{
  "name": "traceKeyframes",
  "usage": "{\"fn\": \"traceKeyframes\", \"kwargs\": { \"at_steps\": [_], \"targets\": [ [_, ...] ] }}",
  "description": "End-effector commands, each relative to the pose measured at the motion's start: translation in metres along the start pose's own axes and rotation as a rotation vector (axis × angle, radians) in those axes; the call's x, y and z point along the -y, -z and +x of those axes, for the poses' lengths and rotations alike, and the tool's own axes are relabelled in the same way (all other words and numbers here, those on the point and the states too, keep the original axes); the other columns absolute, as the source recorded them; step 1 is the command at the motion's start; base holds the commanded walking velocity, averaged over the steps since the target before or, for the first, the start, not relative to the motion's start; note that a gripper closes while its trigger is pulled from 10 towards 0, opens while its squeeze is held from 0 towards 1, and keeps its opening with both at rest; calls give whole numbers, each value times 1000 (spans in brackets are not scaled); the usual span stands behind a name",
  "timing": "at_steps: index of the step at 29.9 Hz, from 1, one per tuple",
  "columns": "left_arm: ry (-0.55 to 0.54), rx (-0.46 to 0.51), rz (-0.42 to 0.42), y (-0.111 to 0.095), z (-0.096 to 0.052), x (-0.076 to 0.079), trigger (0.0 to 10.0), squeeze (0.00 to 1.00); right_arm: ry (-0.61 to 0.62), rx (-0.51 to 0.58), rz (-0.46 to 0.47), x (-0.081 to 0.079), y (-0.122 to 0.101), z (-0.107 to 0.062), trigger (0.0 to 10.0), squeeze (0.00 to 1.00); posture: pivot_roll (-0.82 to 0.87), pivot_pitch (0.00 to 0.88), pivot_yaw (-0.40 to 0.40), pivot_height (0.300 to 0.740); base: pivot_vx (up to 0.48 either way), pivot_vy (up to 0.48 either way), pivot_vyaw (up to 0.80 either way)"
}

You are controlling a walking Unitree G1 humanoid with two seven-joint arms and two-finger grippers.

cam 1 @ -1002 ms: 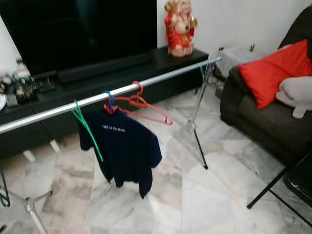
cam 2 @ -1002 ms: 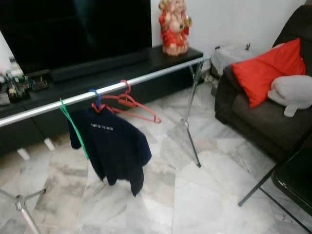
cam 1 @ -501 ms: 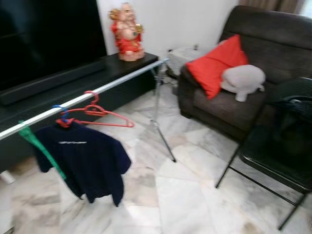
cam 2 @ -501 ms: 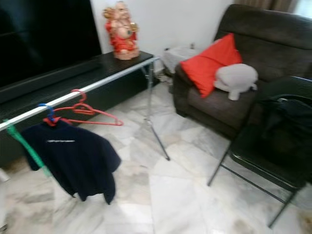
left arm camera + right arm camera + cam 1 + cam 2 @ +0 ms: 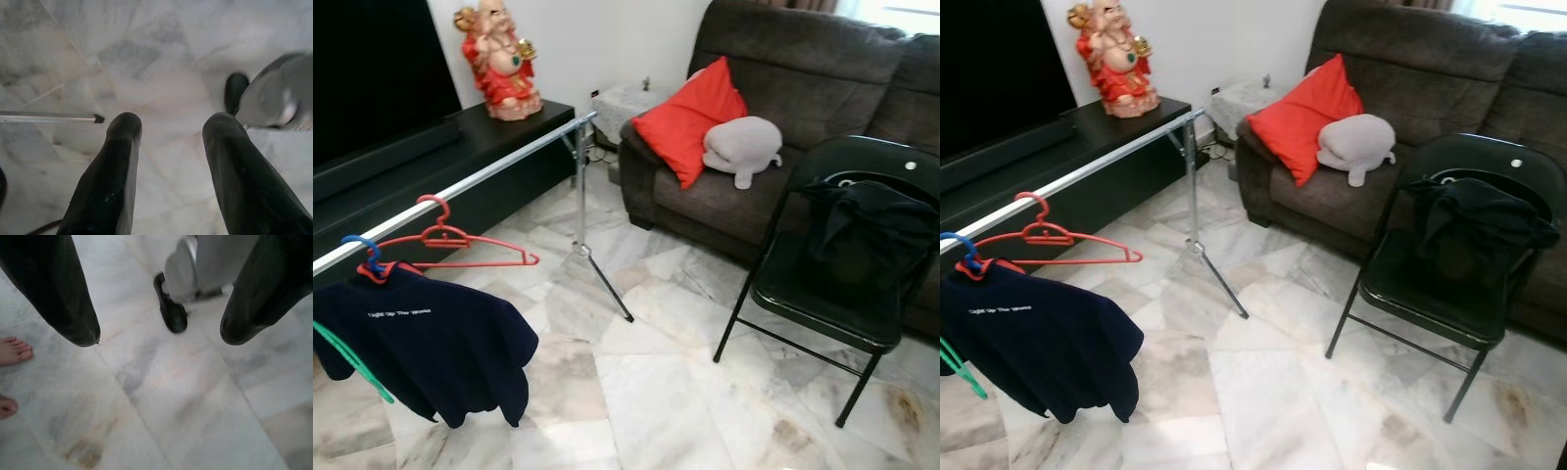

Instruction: Hang hanger

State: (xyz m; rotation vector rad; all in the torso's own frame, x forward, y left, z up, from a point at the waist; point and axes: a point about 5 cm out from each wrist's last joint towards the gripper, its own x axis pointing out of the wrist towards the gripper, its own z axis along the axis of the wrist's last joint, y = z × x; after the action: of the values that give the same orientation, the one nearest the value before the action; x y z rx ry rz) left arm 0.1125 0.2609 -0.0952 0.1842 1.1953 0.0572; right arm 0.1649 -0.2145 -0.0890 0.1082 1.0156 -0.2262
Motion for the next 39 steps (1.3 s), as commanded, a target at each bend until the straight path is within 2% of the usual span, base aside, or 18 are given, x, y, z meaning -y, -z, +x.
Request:
{"fn": "traceKeyframes", "kwargs": {
  "at_steps": [1,12,18,23,30,39],
  "targets": [
    [1,-32,33,8,-1,0,10000,0,-1,-23,5,0,8,-1,10000,0,134,0,51,740,0,-247,-781],
    [2,-25,-5,8,-1,1,10000,0,-1,-20,2,0,8,-1,10000,0,135,0,47,740,0,-46,-777],
    [6,-16,-33,8,-1,2,10000,0,5,-6,22,1,7,-1,10000,0,134,0,44,740,0,0,0],
    [12,-19,-7,7,-1,2,10000,0,8,-2,18,2,6,-1,10000,0,133,0,41,740,0,0,0],
    [11,-18,-16,7,0,3,10000,0,12,-2,24,2,6,-1,10000,0,132,0,38,740,0,0,0],
    [10,-19,-20,7,0,3,10000,0,15,-1,27,3,6,-1,10000,0,134,0,36,740,0,0,-769]
  ]
}}
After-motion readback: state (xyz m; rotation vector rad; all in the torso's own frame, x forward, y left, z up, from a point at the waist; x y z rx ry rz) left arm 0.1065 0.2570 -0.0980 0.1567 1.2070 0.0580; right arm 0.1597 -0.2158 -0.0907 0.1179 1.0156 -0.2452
